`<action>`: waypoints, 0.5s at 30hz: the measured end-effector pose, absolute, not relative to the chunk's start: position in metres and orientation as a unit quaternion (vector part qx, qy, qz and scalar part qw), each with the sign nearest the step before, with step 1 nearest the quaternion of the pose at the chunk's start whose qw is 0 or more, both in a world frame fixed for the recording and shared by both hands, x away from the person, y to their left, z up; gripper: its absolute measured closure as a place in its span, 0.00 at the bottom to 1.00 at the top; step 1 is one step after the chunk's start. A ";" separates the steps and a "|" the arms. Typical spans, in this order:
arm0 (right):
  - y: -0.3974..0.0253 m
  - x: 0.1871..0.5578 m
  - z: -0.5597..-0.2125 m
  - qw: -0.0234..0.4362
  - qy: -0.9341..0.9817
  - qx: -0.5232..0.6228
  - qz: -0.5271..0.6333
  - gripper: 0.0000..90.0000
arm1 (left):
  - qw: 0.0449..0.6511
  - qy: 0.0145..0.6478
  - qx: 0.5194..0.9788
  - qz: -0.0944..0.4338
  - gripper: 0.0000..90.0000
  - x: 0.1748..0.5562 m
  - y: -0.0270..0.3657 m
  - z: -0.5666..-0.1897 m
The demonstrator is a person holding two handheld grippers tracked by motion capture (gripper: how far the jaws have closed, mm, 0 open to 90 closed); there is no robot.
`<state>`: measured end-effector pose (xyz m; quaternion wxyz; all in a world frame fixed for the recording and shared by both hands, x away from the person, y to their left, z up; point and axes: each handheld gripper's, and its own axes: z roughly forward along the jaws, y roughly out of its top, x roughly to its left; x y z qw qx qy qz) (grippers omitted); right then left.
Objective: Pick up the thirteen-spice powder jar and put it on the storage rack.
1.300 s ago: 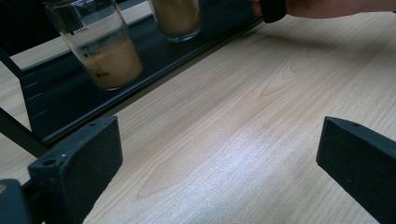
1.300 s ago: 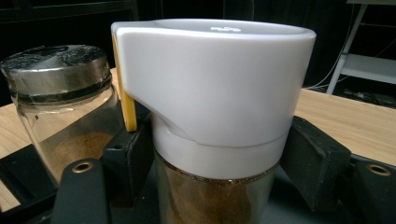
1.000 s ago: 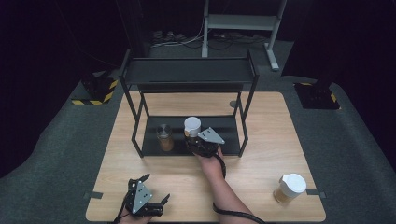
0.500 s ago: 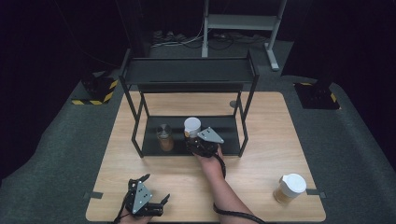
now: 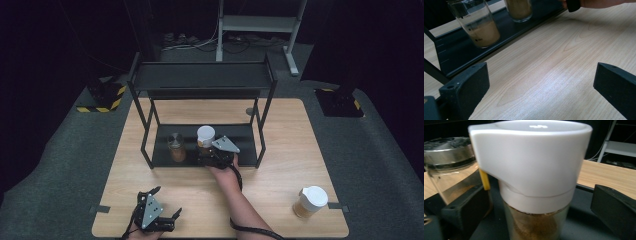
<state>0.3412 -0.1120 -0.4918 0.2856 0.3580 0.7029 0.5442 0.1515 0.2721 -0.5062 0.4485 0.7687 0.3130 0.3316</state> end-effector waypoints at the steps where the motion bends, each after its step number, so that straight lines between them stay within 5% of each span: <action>1: -0.112 0.340 -0.491 0.286 0.705 0.356 0.543 0.00 | 0.448 0.313 0.769 0.331 0.01 0.152 0.272 -0.506; 15: -0.124 0.325 -0.483 0.292 0.693 0.357 0.554 0.00 | 0.444 0.310 0.773 0.332 0.01 0.152 0.271 -0.505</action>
